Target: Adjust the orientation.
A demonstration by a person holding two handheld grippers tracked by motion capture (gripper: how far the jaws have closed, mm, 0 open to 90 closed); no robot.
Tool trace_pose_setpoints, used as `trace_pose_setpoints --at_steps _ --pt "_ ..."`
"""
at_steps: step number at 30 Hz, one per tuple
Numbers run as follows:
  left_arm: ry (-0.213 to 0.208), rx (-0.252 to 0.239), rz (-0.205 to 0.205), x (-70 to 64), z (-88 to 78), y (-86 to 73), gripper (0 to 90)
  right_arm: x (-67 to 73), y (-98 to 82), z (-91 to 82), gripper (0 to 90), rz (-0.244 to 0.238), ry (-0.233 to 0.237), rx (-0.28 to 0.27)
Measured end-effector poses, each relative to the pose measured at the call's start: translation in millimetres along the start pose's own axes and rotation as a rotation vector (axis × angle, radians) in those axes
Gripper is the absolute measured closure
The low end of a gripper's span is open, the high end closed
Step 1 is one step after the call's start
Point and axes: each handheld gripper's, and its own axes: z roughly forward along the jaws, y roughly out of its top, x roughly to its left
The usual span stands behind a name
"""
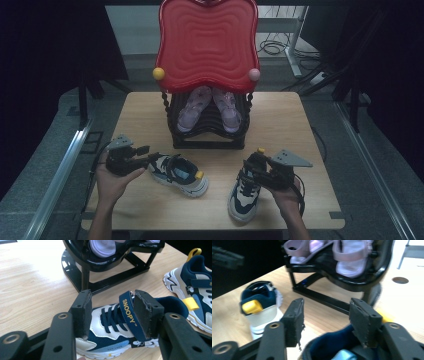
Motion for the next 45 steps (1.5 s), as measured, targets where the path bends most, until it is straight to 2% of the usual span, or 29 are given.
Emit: trace_pose_setpoints --at_steps 1,2,3,4,5,6,7,9,12,16,18,19,23,27,34,45 --pt "-0.004 0.002 -0.011 -0.4 1.5 -2.4 47.2 5.6 1.0 3.3 60.8 -0.009 0.009 0.003" --pt "-0.013 0.01 -0.017 -0.6 3.0 -4.5 47.2 5.6 1.0 3.3 60.8 -0.009 0.009 0.003" --pt "-0.017 0.02 -0.014 -2.7 4.9 -6.8 46.5 9.0 1.3 8.2 69.8 -0.014 0.035 0.007" --pt "-0.017 0.02 -0.014 -2.7 4.9 -6.8 46.4 9.0 1.3 8.2 69.8 -0.014 0.035 0.007" --pt "-0.021 0.018 -0.013 -4.1 4.9 -7.3 46.4 10.6 1.2 10.6 74.9 -0.019 0.057 0.012" --pt "-0.025 0.013 -0.01 -5.4 4.3 -7.3 46.3 14.9 1.5 15.0 83.9 -0.031 0.079 0.021" --pt "-0.029 0.006 -0.013 -6.3 3.4 -7.3 46.3 14.9 1.5 15.0 83.9 -0.031 0.079 0.021" --pt "-0.026 -0.002 -0.009 -7.6 1.9 -7.6 46.1 19.4 1.9 18.9 89.4 -0.043 0.103 0.029" --pt "-0.028 -0.01 0.002 -9.5 -1.0 -6.8 46.2 28.2 1.6 26.9 89.7 -0.073 0.093 0.051" --pt "-0.043 -0.013 0.015 -12.4 -2.3 -5.3 45.9 46.5 1.3 46.2 89.7 -0.123 0.128 0.091" --pt "-0.047 -0.007 0.015 -11.9 -2.9 -5.4 45.6 50.4 1.9 50.5 89.6 -0.136 0.136 0.1" --pt "-0.047 -0.007 0.012 -11.4 -3.9 -5.2 45.6 56.2 3.3 58.5 89.6 -0.168 0.14 0.118" --pt "-0.044 -0.025 0.009 -10.2 -11.2 -4.1 45.6 61.1 3.7 71.3 89.6 -0.167 0.151 0.14" --pt "-0.048 -0.018 0.011 -9.9 -12.3 -4.4 45.3 66.9 3.0 88.4 89.6 -0.181 0.155 0.193" --pt "-0.066 0.003 0.011 -9.5 -11.3 -4.8 44.6 71.9 2.4 98.9 89.6 -0.179 0.142 0.22" --pt "-0.074 0.017 0.001 -9.2 -10.5 -5.7 44.2 77.5 3.1 110.8 89.5 -0.178 0.147 0.243"
